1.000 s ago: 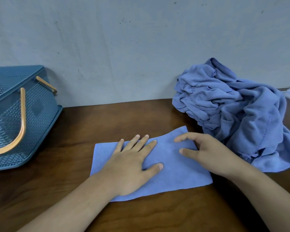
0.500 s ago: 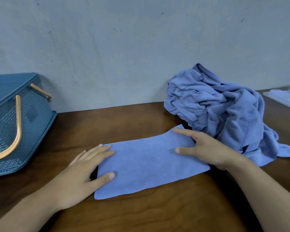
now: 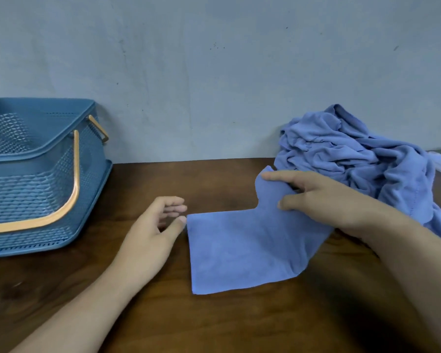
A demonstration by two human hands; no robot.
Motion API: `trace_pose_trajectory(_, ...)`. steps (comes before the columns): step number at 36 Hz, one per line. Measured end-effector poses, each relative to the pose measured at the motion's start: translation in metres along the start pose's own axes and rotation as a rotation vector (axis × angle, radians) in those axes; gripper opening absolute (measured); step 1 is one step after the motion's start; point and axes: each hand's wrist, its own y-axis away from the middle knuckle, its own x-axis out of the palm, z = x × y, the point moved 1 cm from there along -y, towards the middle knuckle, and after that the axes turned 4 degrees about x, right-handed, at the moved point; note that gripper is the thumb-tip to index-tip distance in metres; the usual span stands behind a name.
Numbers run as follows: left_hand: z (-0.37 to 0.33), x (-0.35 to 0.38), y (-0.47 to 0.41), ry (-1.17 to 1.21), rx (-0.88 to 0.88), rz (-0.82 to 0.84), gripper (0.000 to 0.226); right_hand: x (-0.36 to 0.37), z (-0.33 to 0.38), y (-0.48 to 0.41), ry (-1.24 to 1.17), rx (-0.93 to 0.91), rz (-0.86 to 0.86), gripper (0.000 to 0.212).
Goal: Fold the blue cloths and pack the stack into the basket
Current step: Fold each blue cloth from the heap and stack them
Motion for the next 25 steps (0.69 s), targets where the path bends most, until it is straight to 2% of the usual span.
trace_pose_trajectory(3,0.003,-0.002,-0.004,0.049,-0.084,-0.069,0.021,0.015,0.027,-0.001,0.045,-0.022,0.046,0.056)
trace_pose_trajectory(8,0.001,-0.002,-0.001,0.020,-0.106,-0.037,0.017,0.055,0.050,-0.011,0.089,0.006,0.109,0.045)
trace_pose_trajectory(11,0.001,0.000,0.000,0.005,-0.102,0.001,0.021,0.086,0.048,-0.014,-0.004,0.030,0.189,0.054)
trace_pose_trajectory(14,0.002,0.000,0.000,-0.010,-0.096,0.034,0.023,0.107,0.036,-0.018,-0.012,0.034,0.191,0.050)
trace_pose_trajectory(20,0.004,0.003,0.001,-0.053,-0.079,0.080,0.018,0.112,0.022,-0.022,-0.090,0.030,0.133,0.063)
trace_pose_trajectory(25,0.000,0.004,0.002,-0.087,-0.078,0.119,0.019,0.109,0.023,-0.019,-0.141,0.006,0.180,0.066)
